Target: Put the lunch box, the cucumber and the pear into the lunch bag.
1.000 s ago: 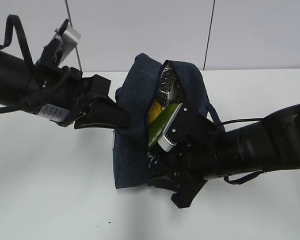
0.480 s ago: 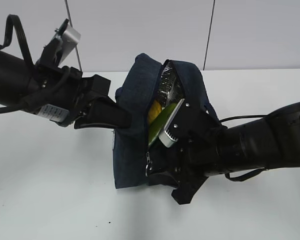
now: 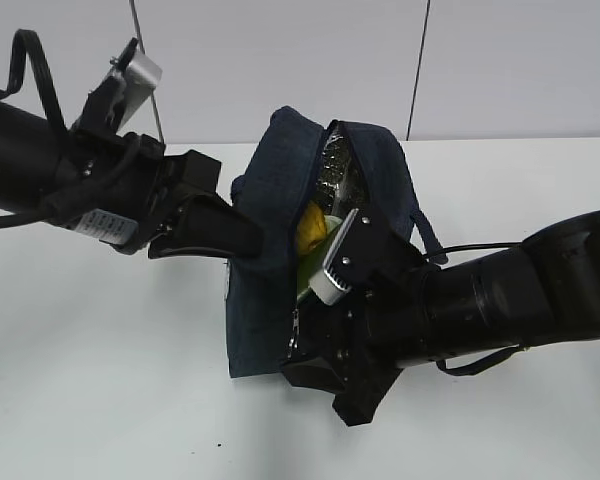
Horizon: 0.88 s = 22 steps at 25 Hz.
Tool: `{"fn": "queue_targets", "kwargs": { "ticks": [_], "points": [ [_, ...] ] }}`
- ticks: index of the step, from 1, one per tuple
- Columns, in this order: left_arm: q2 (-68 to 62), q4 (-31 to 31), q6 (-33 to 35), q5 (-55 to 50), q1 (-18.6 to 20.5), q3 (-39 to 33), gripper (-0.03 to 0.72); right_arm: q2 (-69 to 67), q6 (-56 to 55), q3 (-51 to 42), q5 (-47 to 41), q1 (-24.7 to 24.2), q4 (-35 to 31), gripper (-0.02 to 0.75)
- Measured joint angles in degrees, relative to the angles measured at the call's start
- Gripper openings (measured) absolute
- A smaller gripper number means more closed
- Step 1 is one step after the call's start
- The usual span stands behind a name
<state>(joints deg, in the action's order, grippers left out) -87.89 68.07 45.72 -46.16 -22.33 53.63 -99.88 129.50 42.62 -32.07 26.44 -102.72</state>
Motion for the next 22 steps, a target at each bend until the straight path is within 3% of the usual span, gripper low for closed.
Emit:
{"fn": "queue_targets", "kwargs": {
  "ticks": [22],
  "points": [
    [0.0,0.09,0.0,-0.16,0.0,0.0,-0.016,-3.47,-0.01,2.81,-0.38,0.0,0.21,0.419]
  ]
}}
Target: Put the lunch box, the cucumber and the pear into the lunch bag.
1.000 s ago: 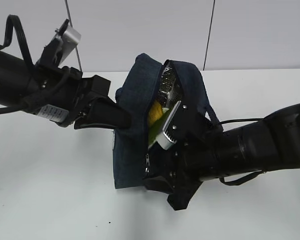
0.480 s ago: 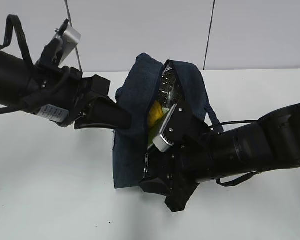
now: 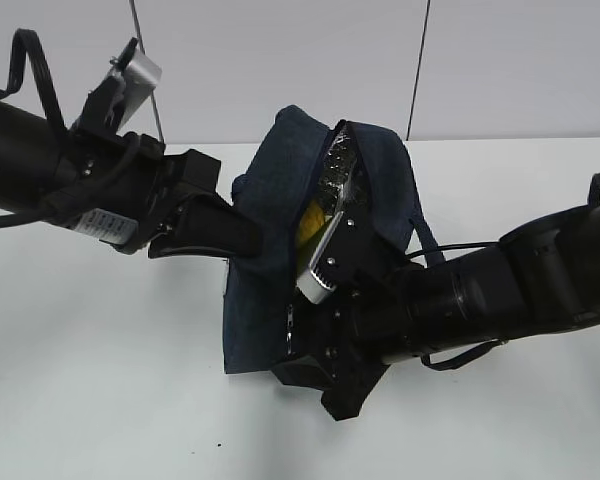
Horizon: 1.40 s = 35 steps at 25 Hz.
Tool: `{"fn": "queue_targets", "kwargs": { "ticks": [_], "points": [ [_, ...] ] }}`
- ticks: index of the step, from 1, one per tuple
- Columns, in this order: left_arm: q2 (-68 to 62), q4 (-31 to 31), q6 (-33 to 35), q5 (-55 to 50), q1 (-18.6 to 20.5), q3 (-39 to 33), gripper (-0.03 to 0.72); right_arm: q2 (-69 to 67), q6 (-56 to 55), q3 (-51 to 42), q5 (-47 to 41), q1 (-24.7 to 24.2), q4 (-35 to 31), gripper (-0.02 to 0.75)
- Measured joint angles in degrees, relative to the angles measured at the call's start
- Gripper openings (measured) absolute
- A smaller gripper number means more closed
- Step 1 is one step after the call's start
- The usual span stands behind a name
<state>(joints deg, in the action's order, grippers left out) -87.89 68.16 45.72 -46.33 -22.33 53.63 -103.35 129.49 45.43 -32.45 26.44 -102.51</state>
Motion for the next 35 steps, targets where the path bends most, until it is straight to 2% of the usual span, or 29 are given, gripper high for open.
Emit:
{"fn": "queue_targets", "kwargs": {
  "ticks": [9,15,18,35],
  "points": [
    [0.0,0.14,0.0,0.16,0.0,0.0,-0.016,-0.04,-3.59,0.64,2.24,0.09,0.23,0.403],
    [0.0,0.14,0.0,0.16,0.0,0.0,-0.016,-0.04,-4.08,0.76,3.2,0.09,0.23,0.261],
    [0.0,0.14,0.0,0.16,0.0,0.0,-0.016,-0.04,-4.25,0.76,3.26,0.09,0.23,0.232],
    [0.0,0.14,0.2,0.16,0.0,0.0,-0.016,-0.04,-7.83,0.76,4.76,0.09,0.23,0.223]
  ]
}}
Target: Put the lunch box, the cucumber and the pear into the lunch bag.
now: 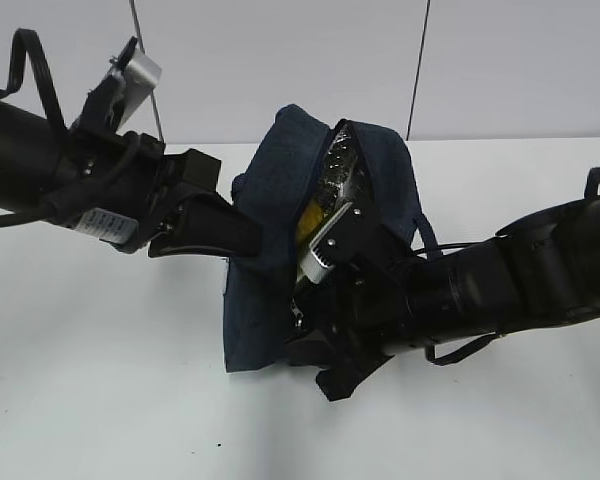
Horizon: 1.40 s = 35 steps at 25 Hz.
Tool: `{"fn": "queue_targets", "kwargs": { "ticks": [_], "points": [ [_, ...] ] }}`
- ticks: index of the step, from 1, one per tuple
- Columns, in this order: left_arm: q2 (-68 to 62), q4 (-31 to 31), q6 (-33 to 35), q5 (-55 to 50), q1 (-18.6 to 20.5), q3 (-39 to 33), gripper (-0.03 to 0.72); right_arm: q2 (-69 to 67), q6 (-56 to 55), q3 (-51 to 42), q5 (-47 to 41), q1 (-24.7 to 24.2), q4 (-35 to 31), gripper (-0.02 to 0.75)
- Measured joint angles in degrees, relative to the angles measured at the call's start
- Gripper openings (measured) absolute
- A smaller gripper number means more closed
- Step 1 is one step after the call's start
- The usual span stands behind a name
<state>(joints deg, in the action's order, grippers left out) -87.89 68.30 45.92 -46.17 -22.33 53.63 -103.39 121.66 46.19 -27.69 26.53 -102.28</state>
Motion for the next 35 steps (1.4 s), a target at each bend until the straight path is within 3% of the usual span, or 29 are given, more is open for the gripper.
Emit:
{"fn": "queue_targets", "kwargs": {
  "ticks": [25,35],
  "points": [
    [0.0,-0.05,0.18,0.09,0.0,0.0,-0.016,3.44,-4.18,-0.75,6.6,0.0,0.0,0.253],
    [0.0,-0.16,0.18,0.04,0.0,0.0,-0.016,3.48,-3.34,-0.85,3.51,0.0,-0.21,0.253]
  ]
}}
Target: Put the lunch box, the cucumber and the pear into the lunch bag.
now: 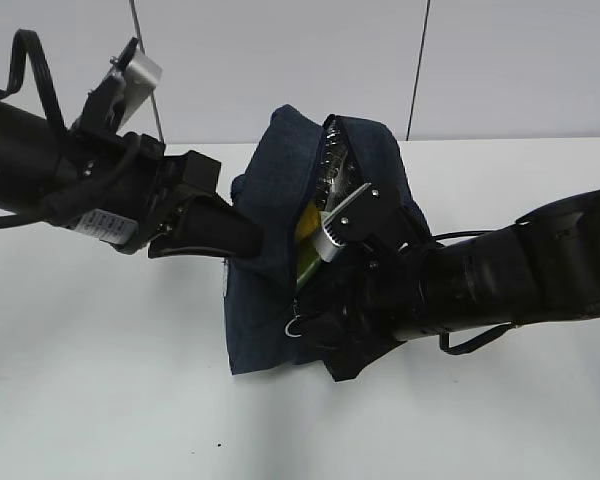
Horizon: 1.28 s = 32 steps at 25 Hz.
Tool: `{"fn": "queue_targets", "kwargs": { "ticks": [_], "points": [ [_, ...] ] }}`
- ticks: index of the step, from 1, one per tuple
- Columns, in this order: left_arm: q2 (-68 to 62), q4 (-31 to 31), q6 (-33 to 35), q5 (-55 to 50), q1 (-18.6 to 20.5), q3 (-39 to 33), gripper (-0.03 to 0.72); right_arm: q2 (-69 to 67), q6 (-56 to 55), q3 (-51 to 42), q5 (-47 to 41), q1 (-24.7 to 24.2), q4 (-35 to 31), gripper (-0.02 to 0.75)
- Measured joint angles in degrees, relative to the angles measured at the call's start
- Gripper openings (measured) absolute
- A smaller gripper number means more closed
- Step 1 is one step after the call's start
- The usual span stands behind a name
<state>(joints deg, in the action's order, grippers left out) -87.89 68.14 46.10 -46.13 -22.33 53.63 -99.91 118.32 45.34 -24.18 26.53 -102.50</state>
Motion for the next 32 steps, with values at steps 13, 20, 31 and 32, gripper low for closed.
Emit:
{"fn": "queue_targets", "kwargs": {
  "ticks": [13,20,31,32],
  "points": [
    [0.0,0.0,0.01,-0.06,0.0,0.0,-0.016,-2.44,4.96,0.0,-4.83,0.0,-0.22,0.24],
    [0.0,0.0,0.01,-0.11,0.0,0.0,-0.016,-2.8,5.32,0.0,-4.83,0.0,-0.22,0.171],
    [0.0,-0.06,0.06,-0.16,0.0,0.0,-0.016,-2.8,5.34,0.0,-5.36,0.0,0.84,0.006],
    [0.0,-0.06,0.06,-0.16,0.0,0.0,-0.016,-2.8,5.03,0.0,-5.39,0.0,1.47,0.006]
  ]
}}
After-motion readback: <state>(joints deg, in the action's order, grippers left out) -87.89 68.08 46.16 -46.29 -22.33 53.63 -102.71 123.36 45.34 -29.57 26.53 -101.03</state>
